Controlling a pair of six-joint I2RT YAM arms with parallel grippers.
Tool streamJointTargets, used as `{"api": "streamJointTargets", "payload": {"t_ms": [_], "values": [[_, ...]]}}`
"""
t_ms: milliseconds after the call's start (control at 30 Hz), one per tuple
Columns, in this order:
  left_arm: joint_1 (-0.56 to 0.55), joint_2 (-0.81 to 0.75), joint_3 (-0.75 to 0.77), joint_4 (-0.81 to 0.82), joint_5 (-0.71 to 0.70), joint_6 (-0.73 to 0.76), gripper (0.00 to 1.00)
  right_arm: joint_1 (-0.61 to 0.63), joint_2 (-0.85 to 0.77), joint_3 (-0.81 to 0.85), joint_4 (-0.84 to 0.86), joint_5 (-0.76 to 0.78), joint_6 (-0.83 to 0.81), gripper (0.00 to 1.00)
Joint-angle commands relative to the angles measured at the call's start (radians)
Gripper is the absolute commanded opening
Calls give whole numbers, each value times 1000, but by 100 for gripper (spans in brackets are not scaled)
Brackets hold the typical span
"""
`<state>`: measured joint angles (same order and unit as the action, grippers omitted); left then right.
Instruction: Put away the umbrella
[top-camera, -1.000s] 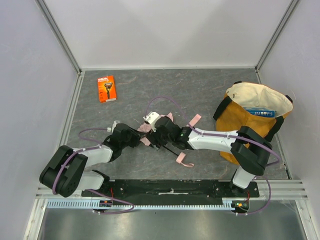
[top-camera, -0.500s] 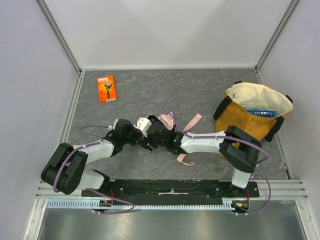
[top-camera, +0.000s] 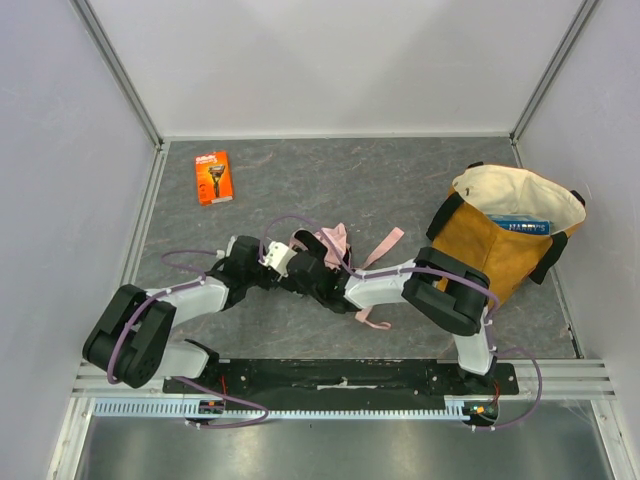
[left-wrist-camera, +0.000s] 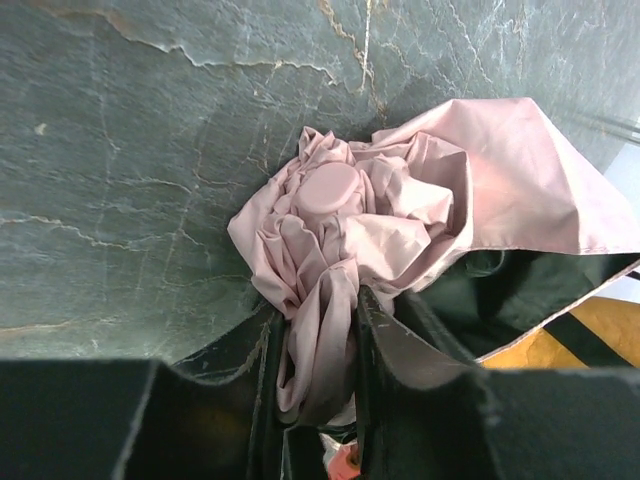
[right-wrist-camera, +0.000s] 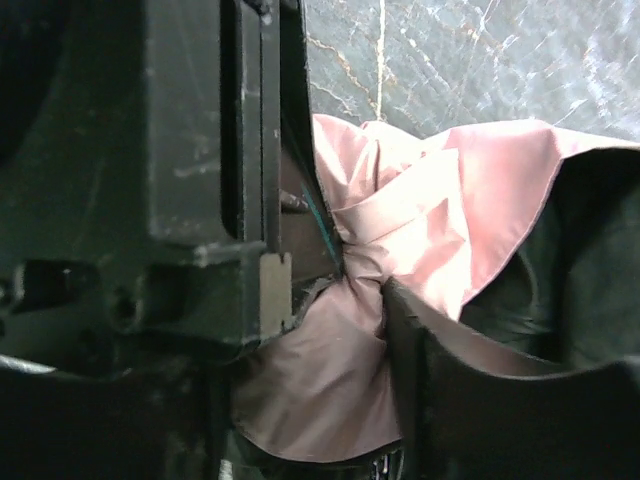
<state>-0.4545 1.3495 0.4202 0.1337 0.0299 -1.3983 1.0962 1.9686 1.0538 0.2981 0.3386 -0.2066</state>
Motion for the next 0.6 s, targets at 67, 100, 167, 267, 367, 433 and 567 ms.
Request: {"api": "streamJointTargets", "payload": {"t_ms": [67, 100, 167, 267, 367, 433, 567], "values": [[-7, 10, -27, -206, -2, 44, 2, -65, 151, -51, -224, 13, 114, 26], [-6, 4, -29, -185, -2, 56, 2, -70, 156, -55, -238, -16, 131, 18], [-4, -16, -35, -145, -12, 84, 18, -81, 162, -70, -255, -90, 166, 5], [-1, -70, -41, -99, -57, 119, 65, -108, 162, -95, -263, -211, 191, 0], [10, -136, -57, -86, -102, 153, 88, -140, 159, -110, -266, -323, 193, 0], [22, -168, -76, -72, -107, 166, 90, -163, 147, -120, -261, -403, 199, 0], [27, -188, -123, 24, -61, 179, 91, -231, 133, -135, -228, -580, 240, 0]]}}
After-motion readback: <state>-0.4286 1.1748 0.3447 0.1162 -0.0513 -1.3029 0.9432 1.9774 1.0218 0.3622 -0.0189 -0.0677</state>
